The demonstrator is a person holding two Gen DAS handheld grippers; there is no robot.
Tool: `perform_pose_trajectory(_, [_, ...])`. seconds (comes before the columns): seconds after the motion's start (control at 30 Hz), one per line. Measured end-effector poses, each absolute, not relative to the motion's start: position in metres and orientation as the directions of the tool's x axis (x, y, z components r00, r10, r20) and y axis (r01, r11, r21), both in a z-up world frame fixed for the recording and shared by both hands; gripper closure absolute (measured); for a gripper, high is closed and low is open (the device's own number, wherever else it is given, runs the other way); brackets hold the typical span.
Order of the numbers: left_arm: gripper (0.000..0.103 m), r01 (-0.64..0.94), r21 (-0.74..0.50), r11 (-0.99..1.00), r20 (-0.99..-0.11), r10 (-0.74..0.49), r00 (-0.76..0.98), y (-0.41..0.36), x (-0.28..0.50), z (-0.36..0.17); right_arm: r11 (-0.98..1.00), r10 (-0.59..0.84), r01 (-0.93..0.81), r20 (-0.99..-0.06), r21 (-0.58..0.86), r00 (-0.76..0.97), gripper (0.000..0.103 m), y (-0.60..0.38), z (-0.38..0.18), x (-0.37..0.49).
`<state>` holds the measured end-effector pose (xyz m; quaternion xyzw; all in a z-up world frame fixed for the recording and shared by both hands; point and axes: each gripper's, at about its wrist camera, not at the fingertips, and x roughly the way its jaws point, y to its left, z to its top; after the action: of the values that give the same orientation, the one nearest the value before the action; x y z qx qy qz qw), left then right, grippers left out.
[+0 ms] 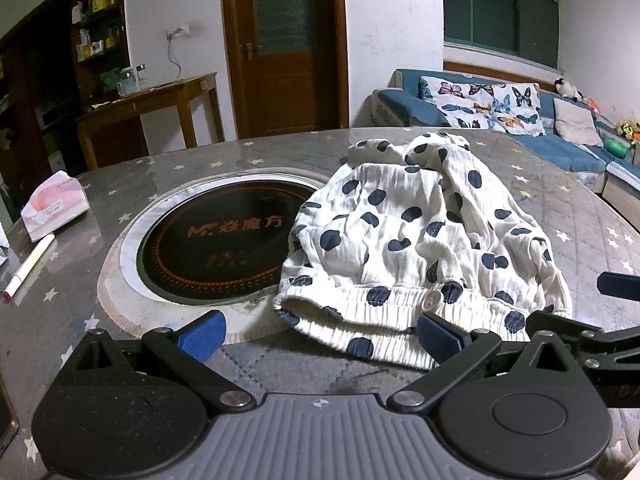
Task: Fold clothes
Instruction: 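Move both grippers toward the crumpled white polka-dot pants, then close both grippers on the pants fabric and lift it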
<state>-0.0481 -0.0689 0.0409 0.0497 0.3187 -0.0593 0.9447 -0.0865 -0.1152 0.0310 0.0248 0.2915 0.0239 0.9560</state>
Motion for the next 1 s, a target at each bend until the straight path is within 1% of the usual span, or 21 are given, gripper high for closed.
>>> perform_pose_trajectory(0.6, [0.0, 0.149, 0.058, 0.987, -0.615, -0.082, 0.784, -0.073, -0.026, 0.043, 0.997, 0.056, -0.018, -0.572, 0.073, 0.818, 0.001, -0.126, 0.032, -0.07])
perform_pose_trajectory(0.67, [0.0, 0.142, 0.058, 0.988, -0.614, -0.077, 0.785, -0.071, -0.02, 0.044, 0.997, 0.058, -0.016, -0.573, 0.077, 0.817, 0.002, -0.128, 0.031, -0.067])
perform_pose_trajectory(0.73, [0.0, 0.136, 0.057, 0.989, -0.613, -0.072, 0.786, -0.069, -0.014, 0.045, 0.996, 0.061, -0.015, -0.577, 0.084, 0.815, 0.005, -0.13, 0.031, -0.065])
perform_pose_trajectory(0.8, [0.0, 0.129, 0.057, 0.99, -0.613, -0.067, 0.788, -0.066, -0.009, 0.045, 0.996, 0.065, -0.013, -0.582, 0.094, 0.811, 0.006, -0.132, 0.03, -0.063])
perform_pose_trajectory(0.9, [0.0, 0.113, 0.055, 0.992, -0.612, -0.056, 0.789, -0.061, 0.001, 0.046, 0.994, 0.077, -0.012, -0.593, 0.112, 0.801, 0.009, -0.136, 0.027, -0.059])
perform_pose_trajectory(0.97, [0.0, 0.1, 0.063, 0.993, -0.612, -0.041, 0.789, -0.057, 0.009, 0.043, 0.993, 0.082, -0.01, -0.602, 0.121, 0.795, 0.01, -0.139, 0.024, -0.058])
perform_pose_trajectory(1.0, [0.0, 0.094, 0.067, 0.993, -0.613, -0.033, 0.79, -0.055, 0.012, 0.042, 0.992, 0.086, -0.01, -0.606, 0.128, 0.791, 0.013, -0.14, 0.022, -0.057])
